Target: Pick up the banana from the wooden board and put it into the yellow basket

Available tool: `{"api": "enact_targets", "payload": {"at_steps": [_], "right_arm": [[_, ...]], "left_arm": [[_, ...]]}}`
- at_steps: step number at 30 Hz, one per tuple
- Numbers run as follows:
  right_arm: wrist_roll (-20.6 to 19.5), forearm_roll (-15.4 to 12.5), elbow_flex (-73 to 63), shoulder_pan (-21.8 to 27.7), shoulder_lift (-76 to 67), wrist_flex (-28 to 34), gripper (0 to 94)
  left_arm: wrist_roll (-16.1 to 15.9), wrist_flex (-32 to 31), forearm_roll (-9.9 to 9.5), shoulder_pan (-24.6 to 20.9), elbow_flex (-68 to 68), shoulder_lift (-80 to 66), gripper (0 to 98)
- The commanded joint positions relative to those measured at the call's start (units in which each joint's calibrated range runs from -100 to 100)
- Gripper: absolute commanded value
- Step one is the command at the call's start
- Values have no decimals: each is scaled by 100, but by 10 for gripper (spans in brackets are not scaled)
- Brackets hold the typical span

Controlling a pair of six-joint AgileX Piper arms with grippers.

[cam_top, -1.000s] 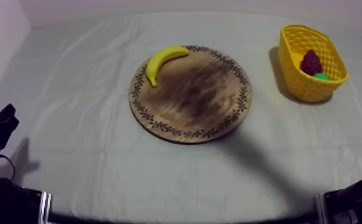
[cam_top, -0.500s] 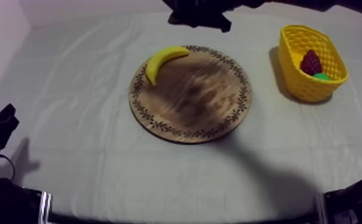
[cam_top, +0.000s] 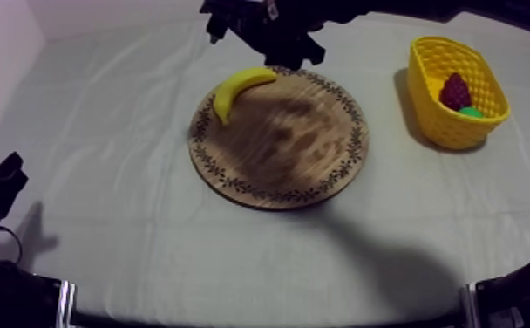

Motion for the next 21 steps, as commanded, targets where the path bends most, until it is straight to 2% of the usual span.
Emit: {"api": "enact_targets", "payload": {"at_steps": [1, 3, 5, 10, 21], "right_arm": [[-25, -33, -188, -12, 66, 336, 799], [3, -77, -403, -33, 165, 639, 819], [40, -105, -581, -52, 269, 846, 789], [83, -46, -913, -76, 557, 1079, 712], [418, -230, -2158, 64, 1492, 1606, 688]], "left_arm": [[-1, 3, -2, -2, 0, 0, 1], [-1, 3, -2, -2, 0, 0, 1], [-1, 3, -2, -2, 0, 0, 1], [-1, 3, -2, -2, 0, 0, 1], [-1, 3, -2, -2, 0, 0, 1]]}}
